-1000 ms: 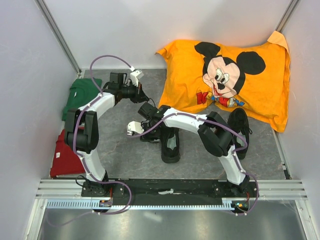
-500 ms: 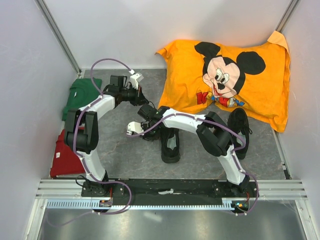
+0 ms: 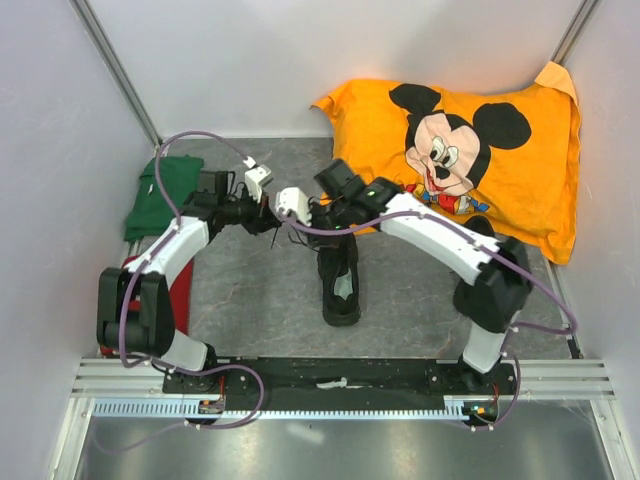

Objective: Tie the shoes

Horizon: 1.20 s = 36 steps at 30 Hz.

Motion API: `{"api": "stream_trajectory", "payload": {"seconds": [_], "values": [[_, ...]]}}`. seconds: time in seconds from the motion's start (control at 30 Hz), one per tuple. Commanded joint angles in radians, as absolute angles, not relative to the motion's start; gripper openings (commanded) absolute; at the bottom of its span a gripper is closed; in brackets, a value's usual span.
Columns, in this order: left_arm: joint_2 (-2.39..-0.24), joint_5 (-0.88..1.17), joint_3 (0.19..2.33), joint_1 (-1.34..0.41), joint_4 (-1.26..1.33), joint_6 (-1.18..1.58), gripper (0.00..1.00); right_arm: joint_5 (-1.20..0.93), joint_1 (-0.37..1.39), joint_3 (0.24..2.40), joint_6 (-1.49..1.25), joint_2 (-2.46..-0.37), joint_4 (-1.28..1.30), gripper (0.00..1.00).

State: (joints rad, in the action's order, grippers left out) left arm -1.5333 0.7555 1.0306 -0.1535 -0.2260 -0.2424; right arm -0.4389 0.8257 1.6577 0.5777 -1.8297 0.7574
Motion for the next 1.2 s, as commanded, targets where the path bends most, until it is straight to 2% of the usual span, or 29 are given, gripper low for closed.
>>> {"api": "stream_trajectory", "payload": {"seconds": [0.0, 0.17, 0.3, 0.5, 0.53, 0.63, 0.67, 0.73, 0.9, 1.17], "values": [[-1.395, 0.715, 0.924, -0.089, -0.382, -0.458, 0.02, -0.535, 0.787, 1.615, 0.534, -1.685, 0.827, 0.00], [-1.235, 0.669, 0.810, -0.031, -0.587, -0.725, 0.01, -0.601, 0.746, 1.576, 0.489, -1.586, 0.844, 0.00], [-1.105, 0.649, 0.704, -0.032, -0.647, -0.941, 0.01, -0.655, 0.718, 1.537, 0.395, -1.553, 0.796, 0.00], [-1.017, 0.606, 0.604, -0.031, -0.696, -1.069, 0.01, -0.701, 0.669, 1.471, 0.330, -1.502, 0.770, 0.00], [-1.014, 0.617, 0.610, -0.031, -0.706, -1.069, 0.02, -0.700, 0.664, 1.454, 0.342, -1.493, 0.781, 0.00], [-0.989, 0.730, 0.681, -0.031, -0.741, -1.037, 0.21, -0.707, 0.646, 1.388, 0.368, -1.450, 0.837, 0.00], [-0.982, 0.809, 0.721, -0.032, -0.735, -1.020, 0.33, -0.713, 0.644, 1.353, 0.367, -1.424, 0.847, 0.00], [-0.982, 0.879, 0.759, -0.041, -0.672, -0.939, 0.40, -0.716, 0.638, 1.318, 0.356, -1.393, 0.842, 0.00], [-1.086, 0.825, 0.882, -0.228, -0.484, -0.714, 0.42, -0.742, 0.624, 1.227, 0.377, -1.327, 0.834, 0.00], [-1.391, 0.752, 1.071, -0.484, -0.259, -0.526, 0.43, -0.753, 0.624, 1.126, 0.388, -1.310, 0.847, 0.00]]}}
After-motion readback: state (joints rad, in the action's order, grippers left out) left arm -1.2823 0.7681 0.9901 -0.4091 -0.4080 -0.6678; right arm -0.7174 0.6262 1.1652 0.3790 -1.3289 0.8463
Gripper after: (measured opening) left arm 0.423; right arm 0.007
